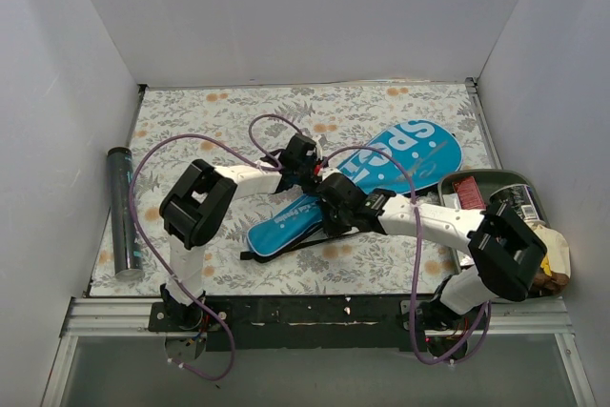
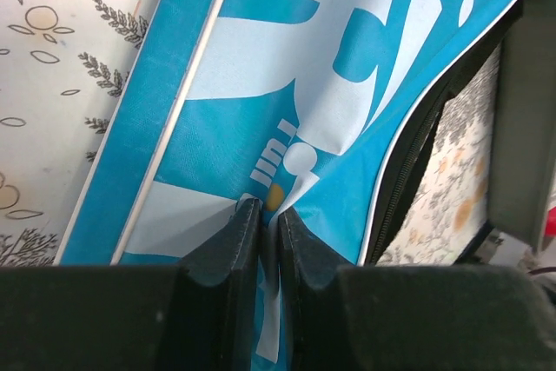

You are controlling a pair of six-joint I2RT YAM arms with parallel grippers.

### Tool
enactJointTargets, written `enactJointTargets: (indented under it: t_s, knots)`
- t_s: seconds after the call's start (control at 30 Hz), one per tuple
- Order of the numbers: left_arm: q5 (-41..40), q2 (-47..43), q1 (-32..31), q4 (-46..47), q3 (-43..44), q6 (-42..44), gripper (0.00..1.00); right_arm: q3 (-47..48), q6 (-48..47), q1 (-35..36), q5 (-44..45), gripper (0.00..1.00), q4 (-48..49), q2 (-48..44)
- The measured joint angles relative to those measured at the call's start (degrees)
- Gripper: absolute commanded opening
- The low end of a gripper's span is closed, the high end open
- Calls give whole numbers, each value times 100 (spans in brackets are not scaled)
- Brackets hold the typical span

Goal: Pack up the badminton gear

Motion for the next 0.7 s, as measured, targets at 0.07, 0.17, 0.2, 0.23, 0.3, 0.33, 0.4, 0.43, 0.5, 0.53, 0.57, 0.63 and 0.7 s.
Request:
enactJointTargets:
  t_s: [0.07,0.17,0.2,0.23,0.3,0.33,0.4,0.43,0.5,0.53,0.57,0.63,0.7]
  knots:
    - [4,44,-4,136,-11,-256,0,-98,7,96,-70,1,92,-13]
    - [24,59,28,450,-153,-647,0,-240,31,321,-118,1,286,-9]
    - [39,50,50,581,-240,-778,0,-278,44,391,-116,1,350,2]
    - [50,37,74,699,-315,-903,0,-315,57,444,-149,1,439,17]
    - [28,-26,125,883,-490,-1108,0,-365,83,531,-208,1,599,72]
    - [-7,-76,155,944,-581,-1198,0,-382,109,584,-232,1,682,114]
    - [-138,-234,247,981,-780,-1346,0,-411,160,713,-243,1,831,214]
    - [-223,-321,299,981,-883,-1408,0,-415,181,782,-251,1,918,273]
    - [-393,-529,428,973,-1104,-1499,0,-428,212,935,-275,1,1093,380]
    - [-481,-643,503,955,-1222,-1528,0,-433,227,1012,-291,1,1178,420]
    - [-584,-754,581,929,-1329,-1558,0,-433,256,1095,-348,1,1266,455]
    - [-839,-964,752,909,-1526,-1631,0,-433,310,1257,-463,1,1419,511]
    - [-1075,-1108,933,911,-1668,-1703,0,-426,332,1491,-625,1,1547,608]
